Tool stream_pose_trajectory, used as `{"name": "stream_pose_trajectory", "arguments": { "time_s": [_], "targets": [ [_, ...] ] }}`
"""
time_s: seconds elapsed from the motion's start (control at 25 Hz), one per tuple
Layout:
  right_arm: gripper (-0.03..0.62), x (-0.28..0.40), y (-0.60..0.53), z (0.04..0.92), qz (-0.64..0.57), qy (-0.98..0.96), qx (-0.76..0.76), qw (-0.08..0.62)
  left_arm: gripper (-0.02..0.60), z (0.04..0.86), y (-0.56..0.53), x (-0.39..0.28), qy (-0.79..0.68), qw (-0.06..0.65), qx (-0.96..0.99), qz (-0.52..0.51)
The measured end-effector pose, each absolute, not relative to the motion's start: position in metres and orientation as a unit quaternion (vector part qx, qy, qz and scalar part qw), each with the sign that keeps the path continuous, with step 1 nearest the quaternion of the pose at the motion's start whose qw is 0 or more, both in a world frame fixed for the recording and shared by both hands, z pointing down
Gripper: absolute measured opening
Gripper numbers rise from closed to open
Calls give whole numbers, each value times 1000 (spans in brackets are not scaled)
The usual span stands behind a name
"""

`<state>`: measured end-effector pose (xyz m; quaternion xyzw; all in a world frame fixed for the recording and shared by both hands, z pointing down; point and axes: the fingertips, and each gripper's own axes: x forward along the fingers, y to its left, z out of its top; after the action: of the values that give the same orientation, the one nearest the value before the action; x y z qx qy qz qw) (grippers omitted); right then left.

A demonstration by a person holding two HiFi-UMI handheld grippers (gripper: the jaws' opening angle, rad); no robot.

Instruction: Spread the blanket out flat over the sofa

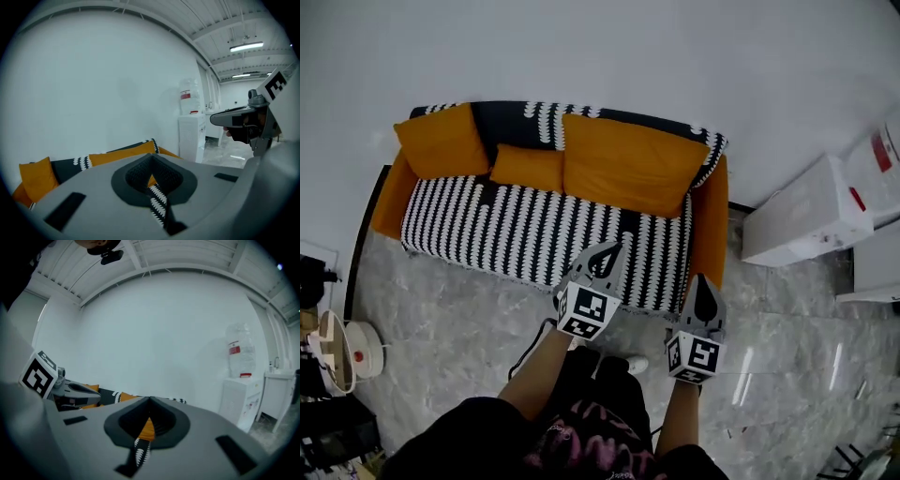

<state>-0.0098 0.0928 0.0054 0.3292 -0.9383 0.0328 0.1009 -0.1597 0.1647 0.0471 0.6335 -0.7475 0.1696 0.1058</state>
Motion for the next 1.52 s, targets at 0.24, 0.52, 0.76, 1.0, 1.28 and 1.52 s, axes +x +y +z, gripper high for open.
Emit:
{"name": "stream_pose_trajectory", "arguments": {
  "time_s": [0.24,0.52,0.76,1.0,1.28,1.52],
  "targets": [
    [20,-67,131,-14,8,-950,296,97,11,34,221,-222,-781,108,597,146],
    [20,-105,165,-44,-20,-956,279,83,11,-1,259,-263,-801,79,580,124],
    [20,-120,181,-68,-37,-962,263,66,11,-30,272,-272,-809,57,574,113],
    [20,-127,184,-88,-50,-966,249,50,11,-55,277,-269,-812,29,571,117],
    [20,-125,173,-97,-51,-966,249,39,11,-70,267,-268,-814,12,567,124],
    [20,-126,161,-99,-47,-966,250,31,11,-70,255,-265,-811,13,570,128]
  ]
}}
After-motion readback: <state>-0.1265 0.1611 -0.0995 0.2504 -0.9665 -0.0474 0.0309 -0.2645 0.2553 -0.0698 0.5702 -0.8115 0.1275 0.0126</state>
